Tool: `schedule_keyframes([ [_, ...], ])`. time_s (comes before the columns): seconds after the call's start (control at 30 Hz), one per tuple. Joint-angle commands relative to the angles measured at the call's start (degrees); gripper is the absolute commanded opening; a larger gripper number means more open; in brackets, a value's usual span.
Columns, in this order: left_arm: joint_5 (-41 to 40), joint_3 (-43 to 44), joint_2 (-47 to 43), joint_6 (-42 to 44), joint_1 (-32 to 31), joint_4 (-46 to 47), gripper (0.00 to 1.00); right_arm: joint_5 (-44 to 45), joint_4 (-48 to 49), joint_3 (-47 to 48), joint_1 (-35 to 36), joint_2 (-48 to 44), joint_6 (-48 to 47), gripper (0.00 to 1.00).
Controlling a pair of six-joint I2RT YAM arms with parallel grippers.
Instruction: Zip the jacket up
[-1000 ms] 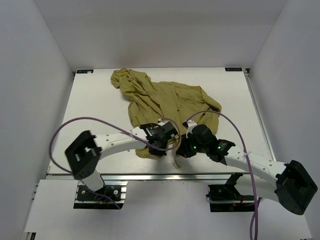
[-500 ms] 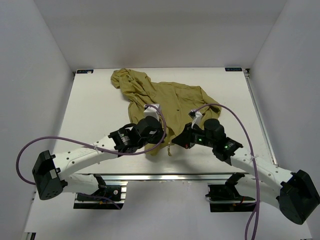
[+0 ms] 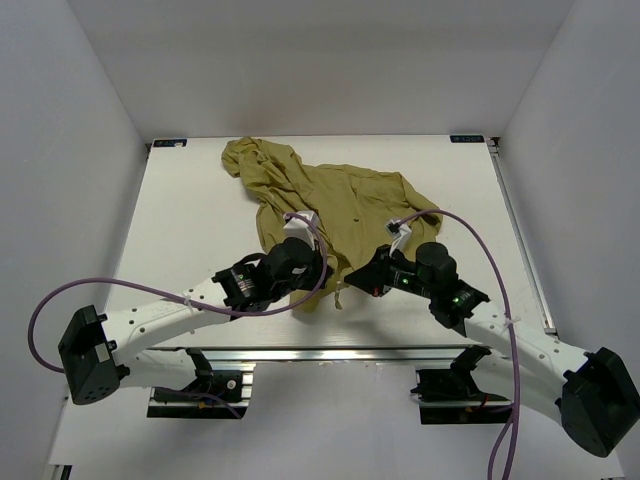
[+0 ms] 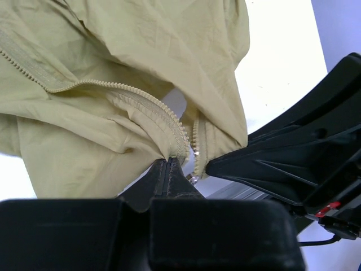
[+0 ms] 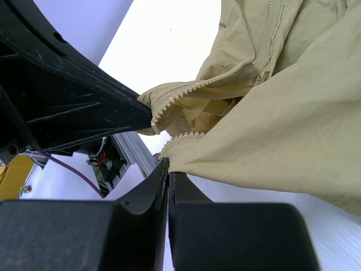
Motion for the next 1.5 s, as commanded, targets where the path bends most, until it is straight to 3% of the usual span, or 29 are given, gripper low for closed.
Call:
schedule_keyframes([
  [0.0, 0.80, -0.68, -1.03, -0.08, 0.09, 2.70, 0.00, -0.78, 3.83, 0.78, -0.17, 0.05, 0.75, 0.00],
  [0.4, 0.97, -1.04, -1.56, -0.17, 0.09, 3.15, 0.00, 3.00, 7.79, -0.53, -0.17, -0.39, 4.53, 0.00],
  [0.9, 1.06, -1.65, -2.35, -1.05, 0.09, 3.32, 0.00, 2.03, 0.58, 0.70, -0.17, -0.65, 1.28, 0.00],
  [1.47, 2.12, -1.65, -1.56, -0.87, 0.09, 3.41, 0.00, 2.21, 5.07, 0.70, -0.17, 0.58, 2.24, 0.00],
])
